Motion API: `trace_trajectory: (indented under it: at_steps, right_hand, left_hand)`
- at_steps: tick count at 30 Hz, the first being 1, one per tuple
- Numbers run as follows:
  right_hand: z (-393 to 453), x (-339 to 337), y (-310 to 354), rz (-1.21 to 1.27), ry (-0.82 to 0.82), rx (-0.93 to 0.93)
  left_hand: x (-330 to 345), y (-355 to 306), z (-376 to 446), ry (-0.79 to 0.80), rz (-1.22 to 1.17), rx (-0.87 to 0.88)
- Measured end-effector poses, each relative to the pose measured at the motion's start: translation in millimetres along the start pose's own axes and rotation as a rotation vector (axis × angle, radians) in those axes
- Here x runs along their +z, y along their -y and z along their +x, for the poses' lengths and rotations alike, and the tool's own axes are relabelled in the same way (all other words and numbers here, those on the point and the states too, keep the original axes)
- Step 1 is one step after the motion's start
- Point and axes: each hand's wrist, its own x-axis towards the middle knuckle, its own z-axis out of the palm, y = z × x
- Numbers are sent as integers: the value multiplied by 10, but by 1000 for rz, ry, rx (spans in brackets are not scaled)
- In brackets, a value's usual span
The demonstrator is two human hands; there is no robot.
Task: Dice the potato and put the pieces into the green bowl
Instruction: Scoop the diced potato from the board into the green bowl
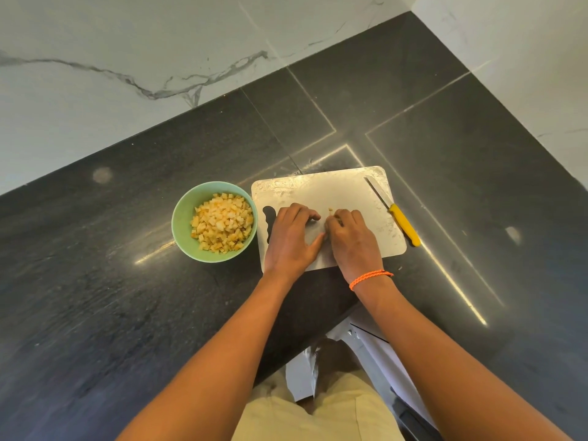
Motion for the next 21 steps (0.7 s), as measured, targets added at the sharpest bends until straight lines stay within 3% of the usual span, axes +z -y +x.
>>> trace_trajectory:
  at_steps: [11, 17, 21]
  right_hand:
    - [313, -254, 140, 89, 103, 133]
    - [448, -356, 113, 339, 51, 339]
    - [528, -572, 298, 539, -103, 290]
  left_hand:
    - [-62, -50, 33, 26, -50, -30]
    - [-116, -161, 54, 24, -91, -127]
    - [-203, -147, -14, -35, -28, -122]
